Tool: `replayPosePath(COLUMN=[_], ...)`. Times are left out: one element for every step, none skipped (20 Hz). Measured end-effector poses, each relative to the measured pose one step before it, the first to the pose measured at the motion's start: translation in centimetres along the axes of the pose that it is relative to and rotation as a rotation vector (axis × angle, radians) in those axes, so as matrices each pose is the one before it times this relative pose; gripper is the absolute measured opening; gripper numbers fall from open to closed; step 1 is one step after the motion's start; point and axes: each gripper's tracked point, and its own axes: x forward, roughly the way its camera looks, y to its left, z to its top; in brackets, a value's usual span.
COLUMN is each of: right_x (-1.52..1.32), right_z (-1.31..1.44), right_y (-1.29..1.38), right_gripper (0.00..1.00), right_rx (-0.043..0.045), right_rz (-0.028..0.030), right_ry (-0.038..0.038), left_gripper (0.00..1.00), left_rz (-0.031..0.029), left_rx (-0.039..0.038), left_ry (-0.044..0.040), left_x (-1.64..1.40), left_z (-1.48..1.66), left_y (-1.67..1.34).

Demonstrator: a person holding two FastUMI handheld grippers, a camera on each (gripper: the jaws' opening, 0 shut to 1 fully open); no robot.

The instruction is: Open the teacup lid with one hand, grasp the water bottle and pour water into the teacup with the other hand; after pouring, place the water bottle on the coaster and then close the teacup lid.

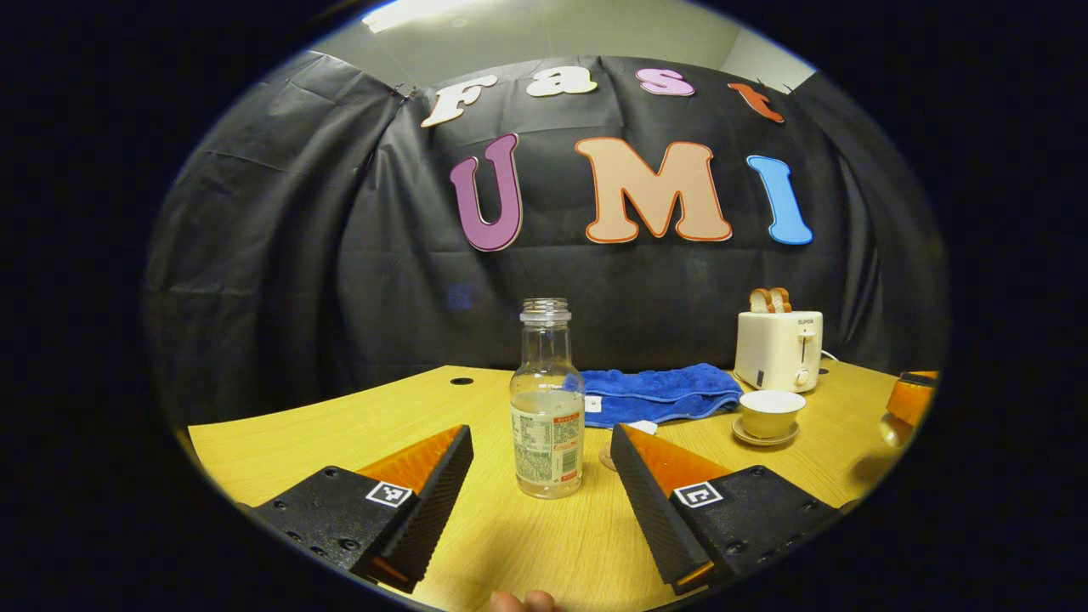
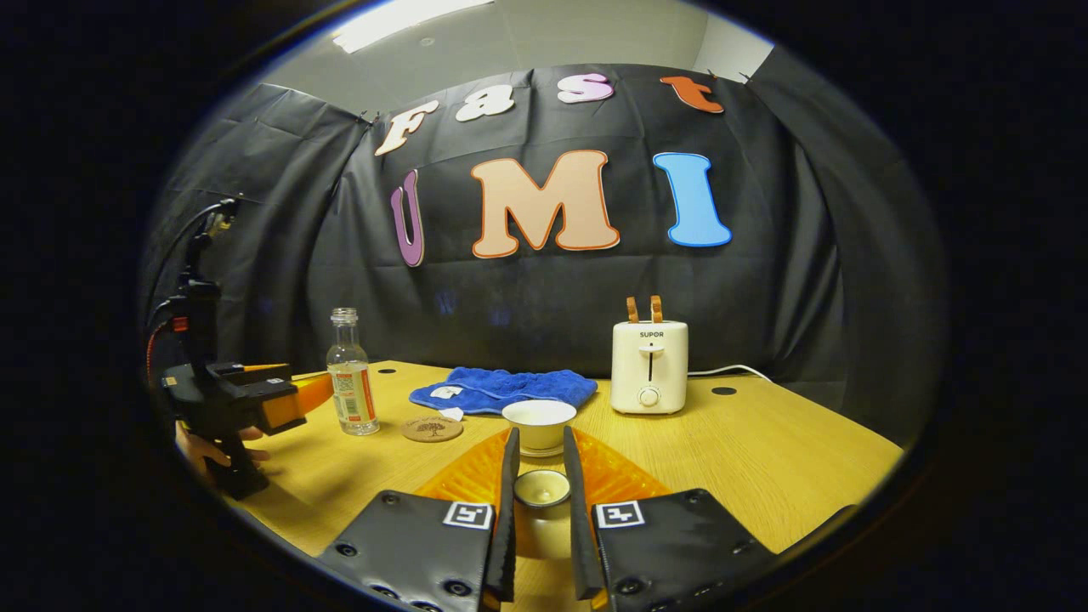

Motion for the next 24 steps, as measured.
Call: replayPosePath(right_x=[0.040,0.032,-0.044,0.006,0.003,0.012,-0.029,0.007,0.010,-0.013,0.043,-0.045,-0.030,-0.031,0.026,-0.021,-0.004,0.010,0.028,-0.013,0.002,-0.079,-0.061,-0.064], right_z=[-0.054,0.037,-0.004,0.026,-0.020,0.001,-0.017,0.036,-0.060,0.053,-0.067,0.070,-0.022,0.059,-0.083,0.079,-0.043,0.028,-0.053,0.042,-0.001,0.024,-0.055,0.044], right_y=[0.003,0.010,-0.007,-0.084,0.011,0.019,0.010,-0.014,-0.009,-0.020,-0.017,0.015,0.002,0.015,-0.002,0.026,-0.007,-0.009,0.027,-0.015,-0.121,0.021,0.138,0.099], right_gripper=[0.30,0.30,0.29,0.29,0.30,0.29,0.29,0.29,0.29,0.30,0.29,0.30,0.30,0.29,0.29,0.29,0.30,0.30,0.30,0.30,0.30,0.30,0.29,0.29], right_rx=[-0.00040,-0.00007,-0.00046,0.00060,-0.00029,0.00012,-0.00025,0.00007,-0.00018,-0.00014,-0.00008,-0.00008,0.00003,0.00002,-0.00008,-0.00002,0.00003,-0.00004,-0.00012,0.00000,0.00007,0.00003,-0.00022,0.00005], right_rz=[-0.00053,-0.00012,-0.00208,-0.00441,-0.00060,-0.00030,-0.00003,-0.00015,-0.00025,-0.00125,-0.00214,-0.00019,-0.00038,-0.00024,-0.00006,-0.00008,-0.00013,-0.00019,-0.00011,-0.00148,-0.00601,-0.00063,0.00258,0.00113], right_ry=[-0.00048,0.00027,-0.00018,-0.00075,0.00020,0.00027,-0.00024,0.00020,-0.00014,0.00042,-0.00061,0.00042,-0.00017,0.00010,-0.00005,0.00003,0.00004,-0.00009,-0.00003,0.00060,-0.00153,0.00107,-0.00074,0.00005], left_gripper=[0.95,0.95,0.95,0.96,0.95,0.95,0.95,0.95,0.95,0.94,0.95,0.95,0.95,0.94,0.95,0.95,0.94,0.95,0.95,0.95,0.95,0.86,0.74,0.74], left_rz=[-0.00259,0.00458,0.00443,0.00147,-0.00569,-0.00741,-0.00269,0.00090,0.00092,-0.00299,-0.00548,-0.00613,-0.00335,0.00130,-0.00347,-0.00115,-0.00492,-0.01102,-0.01733,-0.01116,-0.00278,-0.00775,-0.01913,-0.00925], left_rx=[0.00028,0.00004,-0.00041,0.00090,0.00041,0.00085,-0.00012,-0.00031,-0.00022,-0.00027,-0.00058,0.00176,-0.00163,0.00079,0.00026,-0.00076,-0.00080,0.00023,-0.00047,0.00015,-0.00075,-0.00179,-0.00035,0.00075], left_ry=[0.00010,0.00158,-0.00057,-0.00405,0.00349,-0.00175,-0.00252,0.00261,-0.00240,0.00163,-0.00202,-0.00304,0.00002,0.00329,0.00028,0.00098,0.00004,-0.00040,-0.00580,0.00039,0.01275,-0.00028,-0.00249,-0.00227], left_x=[0.787,0.687,0.467,0.619,0.417,0.442,0.421,0.505,0.360,0.291,0.276,0.308,0.439,0.499,0.575,0.469,0.504,0.531,0.452,0.589,0.403,0.388,0.186,-0.123], left_z=[-0.022,-0.012,0.022,0.006,-0.019,-0.070,0.062,-0.002,0.086,-0.030,0.018,0.061,-0.030,-0.088,0.053,-0.037,0.038,-0.033,0.098,-0.035,-0.121,-0.111,0.076,0.078], left_y=[-0.004,0.223,0.227,0.061,-0.082,-0.106,0.020,0.103,0.055,0.010,-0.164,-0.083,-0.103,0.075,-0.034,-0.038,-0.041,-0.131,-0.265,-0.105,0.151,-0.029,-0.227,-0.100])
